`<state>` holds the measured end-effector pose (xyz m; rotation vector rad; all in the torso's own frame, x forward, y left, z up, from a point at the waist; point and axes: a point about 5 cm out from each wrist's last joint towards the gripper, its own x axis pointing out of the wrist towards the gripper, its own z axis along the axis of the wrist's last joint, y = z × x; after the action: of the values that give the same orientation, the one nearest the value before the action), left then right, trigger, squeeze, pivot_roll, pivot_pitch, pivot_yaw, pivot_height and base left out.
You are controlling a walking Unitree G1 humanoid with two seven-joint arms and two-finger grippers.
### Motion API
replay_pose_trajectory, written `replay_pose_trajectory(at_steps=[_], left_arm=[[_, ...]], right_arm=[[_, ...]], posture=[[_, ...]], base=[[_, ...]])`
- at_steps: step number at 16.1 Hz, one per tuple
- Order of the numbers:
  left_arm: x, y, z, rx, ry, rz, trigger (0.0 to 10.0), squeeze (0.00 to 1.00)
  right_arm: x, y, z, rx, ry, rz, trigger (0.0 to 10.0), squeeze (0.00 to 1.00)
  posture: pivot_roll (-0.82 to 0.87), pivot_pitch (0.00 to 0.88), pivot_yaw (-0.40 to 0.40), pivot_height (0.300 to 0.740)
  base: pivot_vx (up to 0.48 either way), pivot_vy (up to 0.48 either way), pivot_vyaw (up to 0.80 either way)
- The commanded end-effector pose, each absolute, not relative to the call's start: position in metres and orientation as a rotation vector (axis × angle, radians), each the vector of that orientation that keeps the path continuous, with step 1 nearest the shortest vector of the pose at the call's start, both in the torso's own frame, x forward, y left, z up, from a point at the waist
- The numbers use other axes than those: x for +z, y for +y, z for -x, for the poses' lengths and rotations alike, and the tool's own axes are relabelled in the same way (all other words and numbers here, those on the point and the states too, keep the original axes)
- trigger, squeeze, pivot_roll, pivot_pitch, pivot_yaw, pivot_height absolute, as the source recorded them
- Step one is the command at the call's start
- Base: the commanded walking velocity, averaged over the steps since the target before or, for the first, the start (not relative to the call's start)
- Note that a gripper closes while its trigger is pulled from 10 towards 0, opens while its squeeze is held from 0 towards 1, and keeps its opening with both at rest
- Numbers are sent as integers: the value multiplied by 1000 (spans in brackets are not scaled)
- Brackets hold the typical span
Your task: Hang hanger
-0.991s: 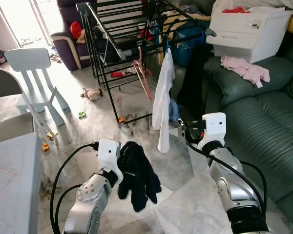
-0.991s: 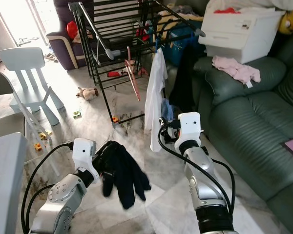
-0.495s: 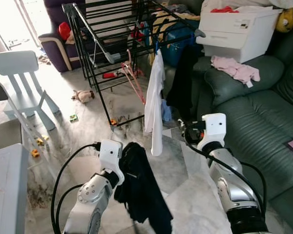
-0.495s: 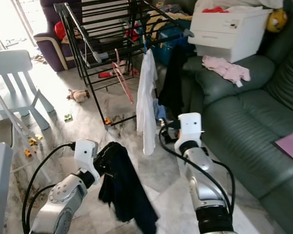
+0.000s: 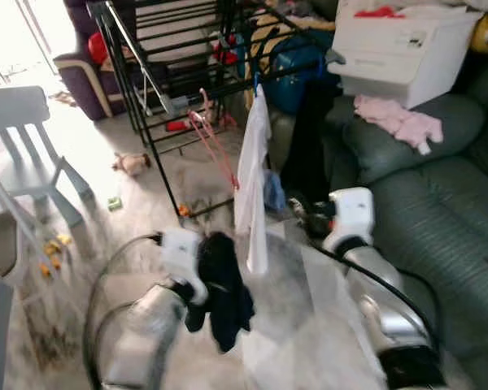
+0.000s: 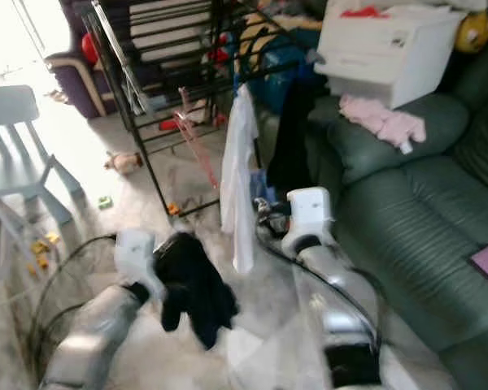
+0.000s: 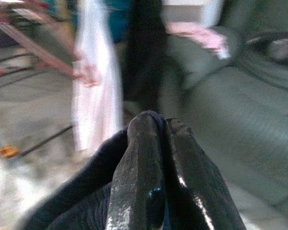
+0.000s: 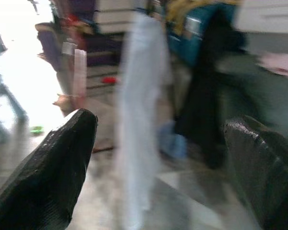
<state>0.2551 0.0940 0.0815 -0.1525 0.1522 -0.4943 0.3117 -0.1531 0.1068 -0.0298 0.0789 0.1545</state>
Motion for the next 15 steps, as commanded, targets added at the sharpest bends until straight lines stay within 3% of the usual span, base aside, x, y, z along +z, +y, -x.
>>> replay_pose_trajectory(at_steps=[1, 11, 15], left_arm=[[88, 105, -258, -470, 120, 119, 10000, 0], [88, 103, -259, -476, 113, 103, 10000, 0], [89, 100, -259, -503, 107, 40, 10000, 0]], right_arm=[[112, -140, -313, 194, 54, 16, 10000, 0], [112, -143, -313, 186, 53, 32, 10000, 0], [112, -141, -314, 189, 52, 28, 10000, 0]], posture=[[-87, 0, 51, 740], [-92, 0, 54, 740], [-92, 0, 57, 740]], base=[[319, 360, 0], [248, 375, 0], [471, 0, 0]])
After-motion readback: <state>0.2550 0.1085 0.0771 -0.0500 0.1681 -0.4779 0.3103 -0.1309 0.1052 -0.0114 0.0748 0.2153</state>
